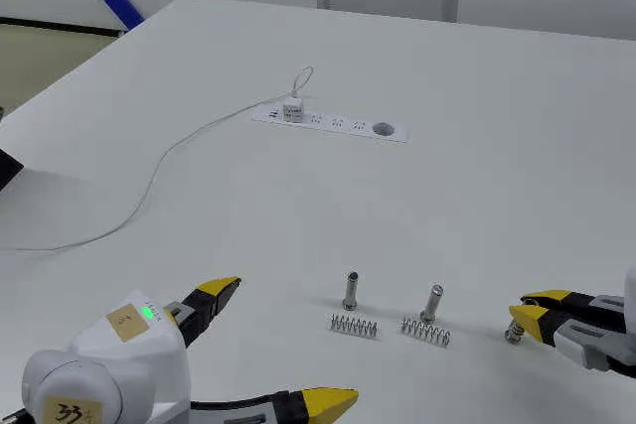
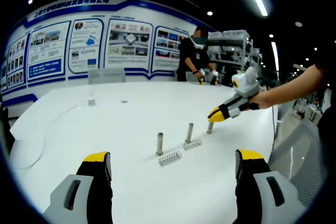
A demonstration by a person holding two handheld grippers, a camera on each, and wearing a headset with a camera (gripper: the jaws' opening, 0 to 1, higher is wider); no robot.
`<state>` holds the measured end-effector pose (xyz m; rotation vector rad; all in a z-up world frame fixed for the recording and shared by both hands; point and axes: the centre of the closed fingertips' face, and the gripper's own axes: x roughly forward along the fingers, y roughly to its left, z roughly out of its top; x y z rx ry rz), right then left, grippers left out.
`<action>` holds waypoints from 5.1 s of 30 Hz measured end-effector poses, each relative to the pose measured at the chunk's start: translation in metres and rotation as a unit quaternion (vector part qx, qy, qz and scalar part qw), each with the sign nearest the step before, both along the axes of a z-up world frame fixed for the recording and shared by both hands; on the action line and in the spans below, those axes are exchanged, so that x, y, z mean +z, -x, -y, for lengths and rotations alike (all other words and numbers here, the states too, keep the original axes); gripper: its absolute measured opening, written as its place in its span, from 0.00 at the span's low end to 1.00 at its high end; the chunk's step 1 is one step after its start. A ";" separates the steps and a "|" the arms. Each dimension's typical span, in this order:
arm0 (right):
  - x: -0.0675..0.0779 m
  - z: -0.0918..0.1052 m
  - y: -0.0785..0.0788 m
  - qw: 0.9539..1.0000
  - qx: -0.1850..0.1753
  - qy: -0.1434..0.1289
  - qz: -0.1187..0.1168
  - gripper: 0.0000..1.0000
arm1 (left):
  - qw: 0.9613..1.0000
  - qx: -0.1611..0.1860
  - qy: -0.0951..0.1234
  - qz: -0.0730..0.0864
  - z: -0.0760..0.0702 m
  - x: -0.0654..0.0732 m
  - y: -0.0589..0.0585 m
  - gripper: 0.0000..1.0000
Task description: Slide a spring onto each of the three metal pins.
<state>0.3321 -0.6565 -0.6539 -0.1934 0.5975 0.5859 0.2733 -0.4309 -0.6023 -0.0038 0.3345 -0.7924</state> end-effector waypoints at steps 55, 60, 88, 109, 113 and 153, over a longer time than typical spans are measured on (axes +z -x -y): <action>0.029 -0.045 0.018 0.994 0.095 0.021 0.040 0.20 | 1.000 -0.018 -0.011 0.007 0.007 0.000 0.005 1.00; 0.020 -0.056 0.022 0.993 0.113 0.028 0.032 0.20 | 1.000 -0.018 -0.012 0.009 0.007 0.000 0.004 1.00; -0.035 -0.086 0.011 0.983 0.172 0.059 -0.019 0.20 | 1.000 -0.010 -0.021 -0.011 0.002 -0.009 0.004 1.00; -0.048 -0.089 0.018 0.979 0.188 0.054 -0.052 0.12 | 0.999 -0.015 -0.023 -0.018 0.003 -0.012 0.006 1.00; -0.048 -0.090 0.019 0.979 0.190 0.059 -0.053 0.11 | 1.000 -0.015 -0.021 -0.018 0.003 -0.011 0.006 1.00; 0.073 -0.108 0.061 0.945 0.312 0.084 0.058 0.10 | 0.979 -0.190 -0.049 0.052 0.072 0.027 0.009 0.67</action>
